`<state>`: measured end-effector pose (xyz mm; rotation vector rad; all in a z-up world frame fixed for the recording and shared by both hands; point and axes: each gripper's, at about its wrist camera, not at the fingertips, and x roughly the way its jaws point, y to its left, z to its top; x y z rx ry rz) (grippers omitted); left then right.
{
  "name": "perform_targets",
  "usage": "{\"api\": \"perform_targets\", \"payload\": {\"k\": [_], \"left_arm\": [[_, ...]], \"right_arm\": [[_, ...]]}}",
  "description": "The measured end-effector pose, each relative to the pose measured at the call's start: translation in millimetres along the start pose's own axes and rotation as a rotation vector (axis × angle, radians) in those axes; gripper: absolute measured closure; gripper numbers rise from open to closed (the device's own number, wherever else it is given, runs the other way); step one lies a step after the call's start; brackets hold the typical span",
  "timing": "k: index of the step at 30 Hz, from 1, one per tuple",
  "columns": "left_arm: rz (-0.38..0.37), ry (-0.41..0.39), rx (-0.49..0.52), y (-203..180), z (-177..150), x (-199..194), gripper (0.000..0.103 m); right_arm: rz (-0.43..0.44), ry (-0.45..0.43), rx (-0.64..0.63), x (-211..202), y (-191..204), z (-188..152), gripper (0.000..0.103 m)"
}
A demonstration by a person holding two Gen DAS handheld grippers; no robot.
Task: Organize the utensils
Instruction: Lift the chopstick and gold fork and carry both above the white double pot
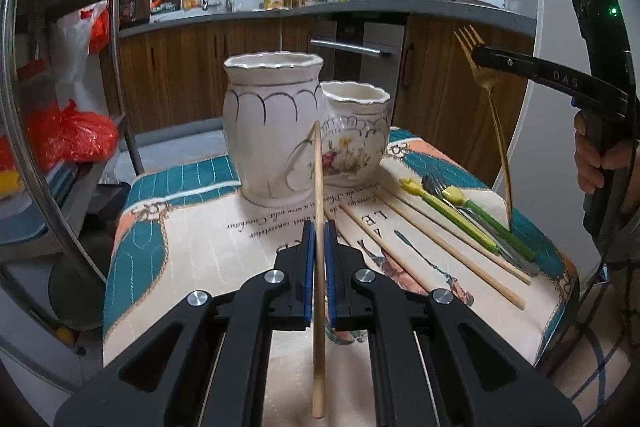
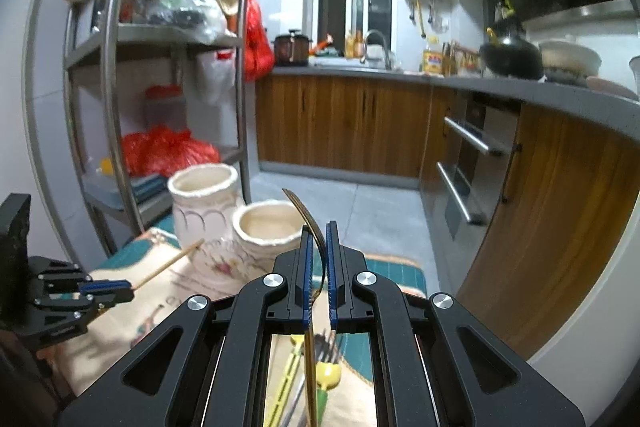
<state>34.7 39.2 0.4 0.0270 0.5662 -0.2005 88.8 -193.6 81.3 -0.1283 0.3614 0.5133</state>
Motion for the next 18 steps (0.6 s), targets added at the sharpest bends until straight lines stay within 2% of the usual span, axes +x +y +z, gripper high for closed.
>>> {"api": "perform_targets", "payload": {"k": [3,6,13,18], "left_arm": [[-0.016,0.002,-0.012,3,-1,1,0.098],[-0.051,-0.035,-0.027,6,2,-7,0.098],[-0.068,-0.170,0.020,4,29,-27,0.098],[-0.070,-0.254,0.038,4,57,-32,0.098]], "right_arm": [[-0.003,-0.011,-0.007,-2,3,2,0.096],[-0.017,-0.054,-0.007,-9,4,5,0.096],[-0.034,-0.179,0.015,-27,8,23,0.100],[-0.050,-0.217,0.008,-20,13,36,0.100]]}}
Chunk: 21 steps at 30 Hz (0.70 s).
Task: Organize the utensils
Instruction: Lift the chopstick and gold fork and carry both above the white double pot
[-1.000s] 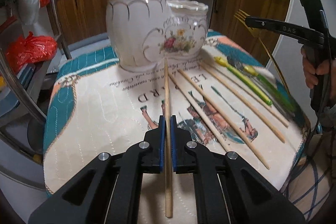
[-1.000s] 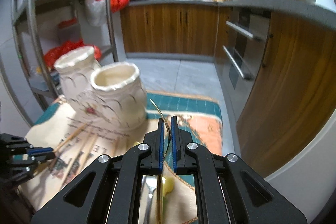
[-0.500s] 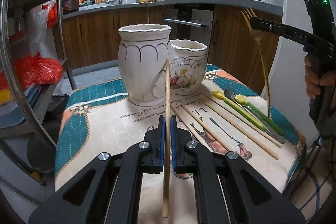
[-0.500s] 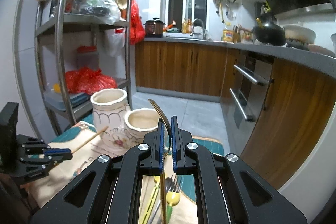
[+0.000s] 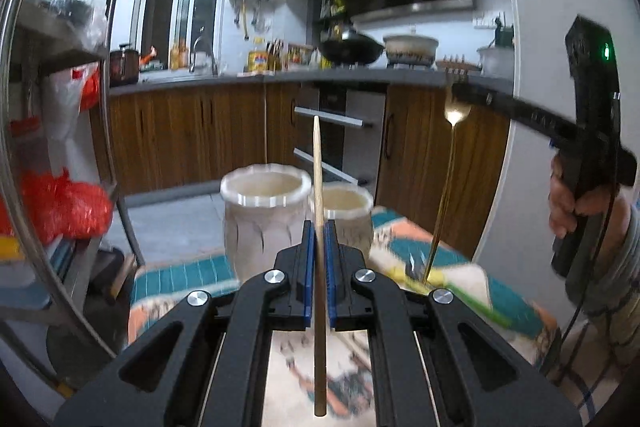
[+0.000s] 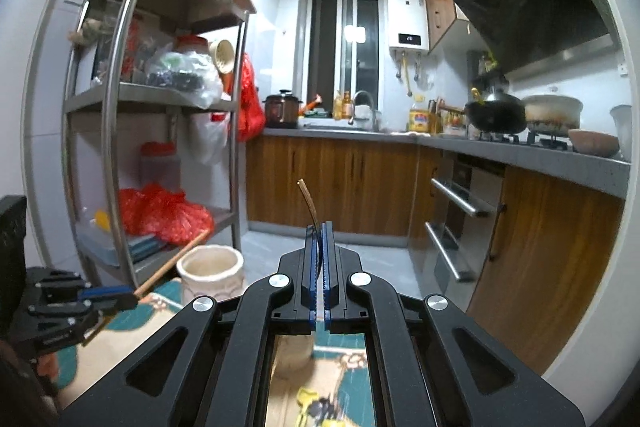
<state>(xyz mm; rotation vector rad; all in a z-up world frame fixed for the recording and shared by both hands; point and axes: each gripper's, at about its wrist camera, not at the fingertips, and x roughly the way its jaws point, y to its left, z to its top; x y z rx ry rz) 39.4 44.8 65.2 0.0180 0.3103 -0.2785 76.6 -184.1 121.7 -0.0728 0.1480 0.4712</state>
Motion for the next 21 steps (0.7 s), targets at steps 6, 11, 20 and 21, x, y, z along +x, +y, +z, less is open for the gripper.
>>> {"api": "perform_targets", "payload": {"k": [6,11,20,21], "left_arm": [[0.001,-0.076,-0.006,12,31,13,0.098],[-0.025,-0.135,-0.087,31,55,38,0.098],[-0.051,-0.153,-0.269,68,69,97,0.098],[-0.045,-0.152,-0.274,70,69,101,0.098]], "right_arm": [[-0.005,-0.032,0.055,16,-8,15,0.100],[-0.030,-0.100,0.154,28,-27,24,0.100],[-0.099,-0.171,0.275,50,-51,22,0.100],[-0.105,-0.171,0.279,54,-52,20,0.100]]}}
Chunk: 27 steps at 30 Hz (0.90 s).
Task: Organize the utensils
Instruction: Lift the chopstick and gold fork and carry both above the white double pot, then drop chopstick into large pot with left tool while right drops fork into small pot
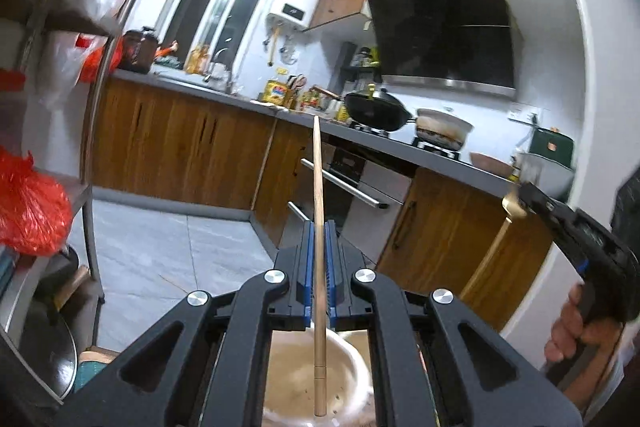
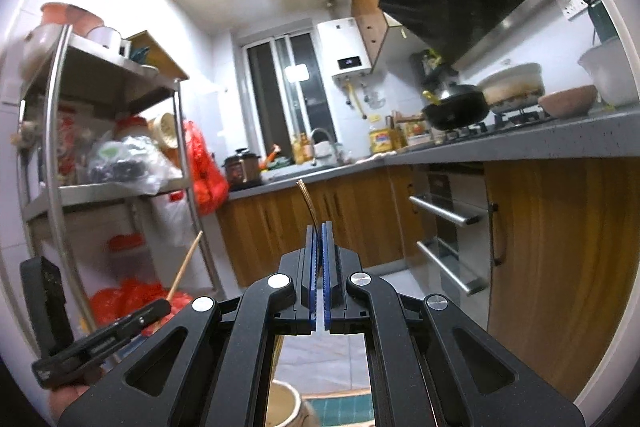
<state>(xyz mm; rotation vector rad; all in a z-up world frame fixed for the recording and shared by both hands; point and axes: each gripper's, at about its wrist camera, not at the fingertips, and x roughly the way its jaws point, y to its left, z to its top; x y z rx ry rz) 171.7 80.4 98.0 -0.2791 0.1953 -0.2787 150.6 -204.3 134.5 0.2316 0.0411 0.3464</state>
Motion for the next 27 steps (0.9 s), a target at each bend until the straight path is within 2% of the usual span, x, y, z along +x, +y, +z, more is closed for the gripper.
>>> {"api": "perform_targets", "payload": {"k": [5,10,19,27], "left_arm": [[0.041,-0.005,0.047,-3,-8,18,0.098],[0.081,-0.012,0.106,-7,-23,21,0.098],[0.133,-0.056,0.213,-17,-40,-4,0.098],[0.149,-0.059,0.218,-16,-47,-12,0.098]], "right_arm": [[-0.013,0.029,0.007,14,-3,-18,0.100],[-0.006,0.095,-0.013,29,0,-34,0.099],[0.028,0.167,-0.129,36,27,-50,0.099],[0.020,0.206,-0.235,44,46,-63,0.099]]}}
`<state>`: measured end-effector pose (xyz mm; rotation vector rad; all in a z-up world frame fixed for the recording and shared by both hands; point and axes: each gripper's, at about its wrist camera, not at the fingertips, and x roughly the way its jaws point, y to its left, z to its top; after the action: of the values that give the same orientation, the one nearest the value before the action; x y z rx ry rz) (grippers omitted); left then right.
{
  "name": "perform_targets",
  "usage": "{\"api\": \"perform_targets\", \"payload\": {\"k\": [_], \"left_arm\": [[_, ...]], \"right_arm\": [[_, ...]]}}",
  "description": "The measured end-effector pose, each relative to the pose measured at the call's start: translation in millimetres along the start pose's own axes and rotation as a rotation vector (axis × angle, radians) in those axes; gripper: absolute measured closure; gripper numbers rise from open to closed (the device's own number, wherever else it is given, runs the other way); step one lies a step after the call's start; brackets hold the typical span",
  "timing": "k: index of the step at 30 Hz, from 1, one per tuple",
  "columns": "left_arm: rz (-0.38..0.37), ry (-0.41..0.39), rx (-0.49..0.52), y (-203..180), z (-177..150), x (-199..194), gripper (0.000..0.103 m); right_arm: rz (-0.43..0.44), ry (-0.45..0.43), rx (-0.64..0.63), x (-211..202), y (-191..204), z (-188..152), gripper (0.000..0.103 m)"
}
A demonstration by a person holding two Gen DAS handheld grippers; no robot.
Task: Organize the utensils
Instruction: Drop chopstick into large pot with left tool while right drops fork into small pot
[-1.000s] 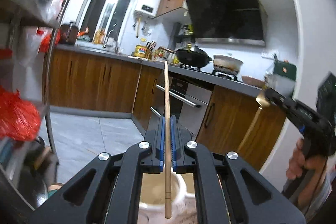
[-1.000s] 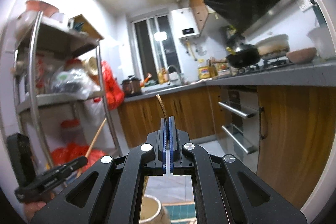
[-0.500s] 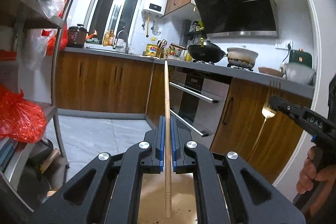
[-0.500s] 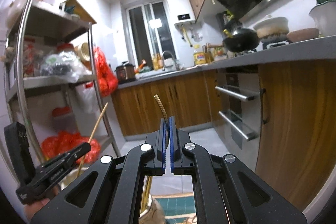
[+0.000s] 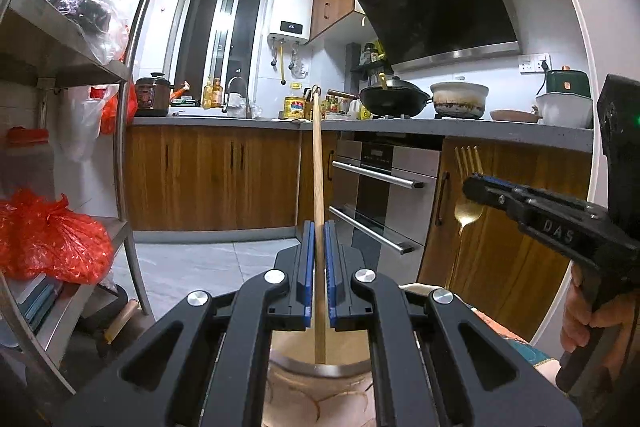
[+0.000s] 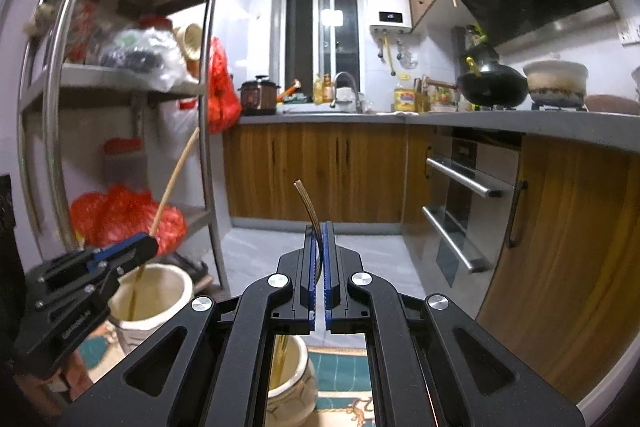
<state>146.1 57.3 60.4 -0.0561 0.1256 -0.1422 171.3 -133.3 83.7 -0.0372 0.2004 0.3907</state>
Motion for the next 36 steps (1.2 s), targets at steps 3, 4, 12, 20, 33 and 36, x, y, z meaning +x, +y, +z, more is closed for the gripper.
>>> {"api": "perform_targets", "payload": {"k": [3,4,12,20,33,36], "left_arm": [[0.008,-0.003,-0.006,1,0,0,0.098],[0.011,-0.004,-0.005,2,-1,-1,0.097],[0.046,-0.038,-0.027,2,0,-10,0.056],[0.060,-0.041,-0.054,7,1,-12,0.039],[0.072,-0.033,-0.059,9,-1,-14,0.032],[0.080,-0.035,-0.063,9,0,-17,0.024]], "right_arm": [[0.003,0.006,0.000,3,1,-2,0.099],[0.003,0.008,0.003,4,1,-2,0.099],[-0.025,0.022,0.021,10,-2,-3,0.099],[-0.058,0.046,0.068,16,-13,-7,0.098],[-0.066,0.052,0.089,15,-20,-8,0.072],[-0.051,0.045,0.081,10,-18,-7,0.062]]}}
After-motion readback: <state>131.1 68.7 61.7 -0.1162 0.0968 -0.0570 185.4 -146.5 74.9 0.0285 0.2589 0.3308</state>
